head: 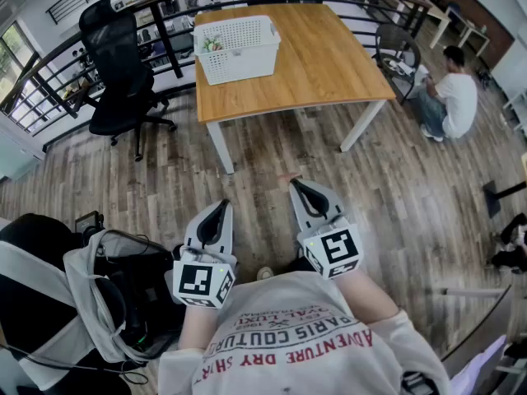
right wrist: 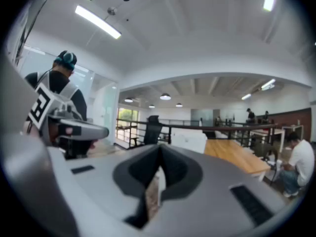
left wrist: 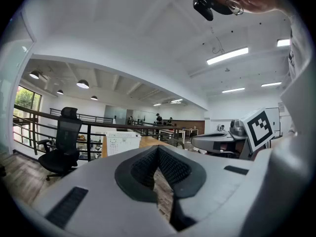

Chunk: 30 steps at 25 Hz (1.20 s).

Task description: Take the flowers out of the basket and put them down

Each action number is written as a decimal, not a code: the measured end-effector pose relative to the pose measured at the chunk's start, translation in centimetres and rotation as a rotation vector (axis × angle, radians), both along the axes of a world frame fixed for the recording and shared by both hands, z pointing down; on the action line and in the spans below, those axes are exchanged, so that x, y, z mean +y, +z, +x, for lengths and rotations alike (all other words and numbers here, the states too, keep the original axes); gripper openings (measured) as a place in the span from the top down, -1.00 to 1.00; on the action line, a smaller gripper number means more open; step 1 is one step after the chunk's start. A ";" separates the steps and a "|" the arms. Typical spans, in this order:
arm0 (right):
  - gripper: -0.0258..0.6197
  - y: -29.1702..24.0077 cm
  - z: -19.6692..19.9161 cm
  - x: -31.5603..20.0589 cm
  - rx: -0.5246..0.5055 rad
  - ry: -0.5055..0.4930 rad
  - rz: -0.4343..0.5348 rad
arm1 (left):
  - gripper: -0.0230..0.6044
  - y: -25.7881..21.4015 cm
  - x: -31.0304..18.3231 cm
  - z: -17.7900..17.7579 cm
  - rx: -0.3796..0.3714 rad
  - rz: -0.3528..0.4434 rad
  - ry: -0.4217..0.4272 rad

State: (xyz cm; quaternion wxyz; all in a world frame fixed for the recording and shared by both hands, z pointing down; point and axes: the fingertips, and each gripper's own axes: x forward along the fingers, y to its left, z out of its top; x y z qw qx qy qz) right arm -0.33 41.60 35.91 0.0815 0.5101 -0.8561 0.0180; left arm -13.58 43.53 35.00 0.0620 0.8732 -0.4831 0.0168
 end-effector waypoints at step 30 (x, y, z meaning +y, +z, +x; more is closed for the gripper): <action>0.83 6.0 -1.5 -16.2 -0.024 -0.034 -0.114 | 0.85 4.5 -15.3 -3.7 0.025 -0.068 -0.141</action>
